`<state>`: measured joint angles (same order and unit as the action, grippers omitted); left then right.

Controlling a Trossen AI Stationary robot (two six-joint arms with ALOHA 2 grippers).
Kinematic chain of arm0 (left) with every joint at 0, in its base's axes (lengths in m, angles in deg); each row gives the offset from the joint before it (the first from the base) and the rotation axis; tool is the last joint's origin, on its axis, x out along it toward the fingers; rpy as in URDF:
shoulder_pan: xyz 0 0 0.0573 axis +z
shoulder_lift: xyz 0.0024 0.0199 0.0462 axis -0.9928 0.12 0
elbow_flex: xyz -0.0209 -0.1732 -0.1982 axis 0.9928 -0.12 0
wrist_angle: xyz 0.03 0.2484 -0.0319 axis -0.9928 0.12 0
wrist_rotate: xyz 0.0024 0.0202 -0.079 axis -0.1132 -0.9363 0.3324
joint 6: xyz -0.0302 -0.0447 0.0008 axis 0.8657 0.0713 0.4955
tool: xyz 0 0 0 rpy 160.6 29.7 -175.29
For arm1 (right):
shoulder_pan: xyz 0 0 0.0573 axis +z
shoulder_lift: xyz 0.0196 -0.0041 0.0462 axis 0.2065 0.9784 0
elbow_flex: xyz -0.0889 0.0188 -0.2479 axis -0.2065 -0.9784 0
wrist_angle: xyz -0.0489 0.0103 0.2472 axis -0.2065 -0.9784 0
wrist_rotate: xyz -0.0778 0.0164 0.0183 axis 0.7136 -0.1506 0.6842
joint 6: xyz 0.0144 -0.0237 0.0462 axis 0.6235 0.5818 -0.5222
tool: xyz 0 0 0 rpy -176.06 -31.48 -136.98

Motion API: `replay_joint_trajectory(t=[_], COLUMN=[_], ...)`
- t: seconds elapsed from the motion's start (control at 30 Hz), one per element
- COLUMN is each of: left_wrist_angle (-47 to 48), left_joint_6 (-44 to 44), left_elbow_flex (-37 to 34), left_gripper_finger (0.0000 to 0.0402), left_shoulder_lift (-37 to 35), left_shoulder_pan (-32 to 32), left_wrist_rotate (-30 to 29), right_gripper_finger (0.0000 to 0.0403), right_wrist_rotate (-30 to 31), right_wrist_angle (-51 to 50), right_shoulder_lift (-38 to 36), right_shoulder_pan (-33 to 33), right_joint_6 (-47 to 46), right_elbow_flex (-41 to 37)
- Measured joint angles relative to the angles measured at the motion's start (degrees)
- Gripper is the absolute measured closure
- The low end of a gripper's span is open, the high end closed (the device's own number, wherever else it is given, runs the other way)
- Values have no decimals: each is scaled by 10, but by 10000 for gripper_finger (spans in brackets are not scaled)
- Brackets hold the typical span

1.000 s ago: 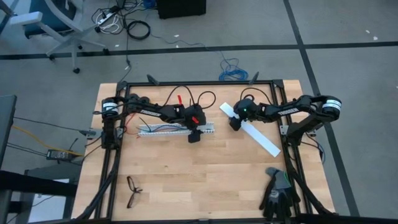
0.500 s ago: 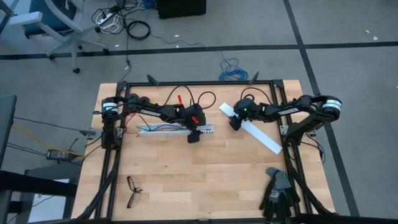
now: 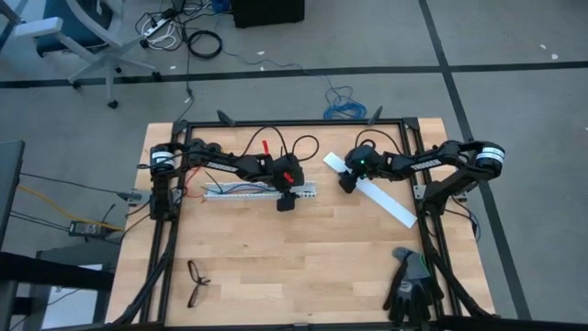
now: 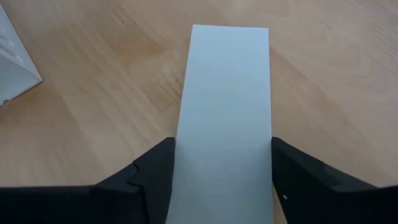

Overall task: Ziptie cables
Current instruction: Close the white cable duct

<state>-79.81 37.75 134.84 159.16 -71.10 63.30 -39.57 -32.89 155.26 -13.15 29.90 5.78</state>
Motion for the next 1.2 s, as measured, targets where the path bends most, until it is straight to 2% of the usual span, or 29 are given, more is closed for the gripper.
replay_joint_trajectory(t=[0.23, 0.47, 0.67, 0.9, 1.2], left_wrist_angle=[1, 5, 55, 97, 83], left_joint_6=[-2, -15, -38, -45, -42], left_elbow_flex=[0, 0, -2, -3, -3], left_gripper_finger=[148, 148, 148, 148, 148], left_shoulder_lift=[0, 0, -20, -44, -40], left_shoulder_pan=[0, 0, 0, 0, 0], left_wrist_rotate=[0, -1, -4, -8, -8], right_gripper_finger=[179, 186, 197, 214, 215], right_wrist_rotate=[-10, -53, -80, -82, -81], right_wrist_angle=[25, 45, 71, 75, 77], right_shoulder_lift=[1, 1, 2, 2, 1], right_shoulder_pan=[1, 2, 3, 7, 8], right_joint_6=[5, 18, 19, 19, 17], right_elbow_flex=[-1, -1, -2, -2, -2])
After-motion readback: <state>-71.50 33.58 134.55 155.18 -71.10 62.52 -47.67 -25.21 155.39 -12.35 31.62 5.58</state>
